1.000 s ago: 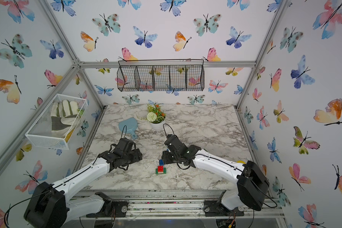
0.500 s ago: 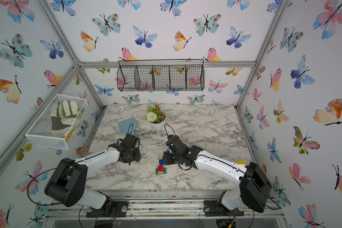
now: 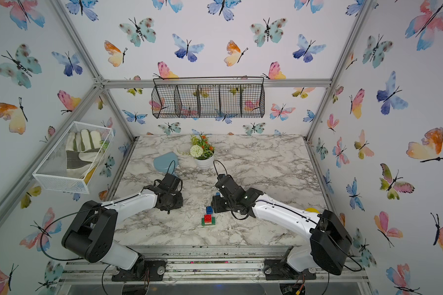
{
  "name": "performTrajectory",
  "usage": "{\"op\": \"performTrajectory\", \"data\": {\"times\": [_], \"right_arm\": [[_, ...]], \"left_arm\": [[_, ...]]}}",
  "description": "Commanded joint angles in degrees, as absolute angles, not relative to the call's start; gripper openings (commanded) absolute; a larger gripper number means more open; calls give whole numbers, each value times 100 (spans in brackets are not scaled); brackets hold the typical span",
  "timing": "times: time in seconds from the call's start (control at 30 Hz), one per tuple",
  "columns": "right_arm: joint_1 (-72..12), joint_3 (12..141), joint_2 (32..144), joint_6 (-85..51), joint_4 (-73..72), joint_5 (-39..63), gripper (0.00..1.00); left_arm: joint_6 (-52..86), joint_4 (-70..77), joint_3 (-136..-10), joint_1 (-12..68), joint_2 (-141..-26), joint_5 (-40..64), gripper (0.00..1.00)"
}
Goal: Assemble the number 1 with lego
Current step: Pick up the lego brick from the center of the board.
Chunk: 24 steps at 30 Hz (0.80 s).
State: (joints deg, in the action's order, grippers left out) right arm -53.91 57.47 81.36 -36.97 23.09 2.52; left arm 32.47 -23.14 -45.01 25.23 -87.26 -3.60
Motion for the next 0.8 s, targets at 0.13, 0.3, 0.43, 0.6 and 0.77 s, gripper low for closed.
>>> {"op": "performTrajectory", "data": {"times": [0.13,0.3,0.43,0.6,0.77], "right_arm": [[-5353,5721,7656,-1980,1540,565,52],[-5353,4837,6796,259,9,1122,55],[-5354,4272,6344,1855,-789,1789,59],[-5361,4911,6920,2557,-85,2329,61],[-5385,5093,7220,2623,-333,2417,64]], "left_arm": [[3004,-2398,-4589,2519,-7553,986,24],[2997,-2068,-4407,2516,-6711,3113,25],[3317,-1756,-4177,2576,-6190,4125,26],[3777,-1163,-3914,2612,-5711,4820,28],[3797,-1099,-3887,2634,-5651,5016,29]]}}
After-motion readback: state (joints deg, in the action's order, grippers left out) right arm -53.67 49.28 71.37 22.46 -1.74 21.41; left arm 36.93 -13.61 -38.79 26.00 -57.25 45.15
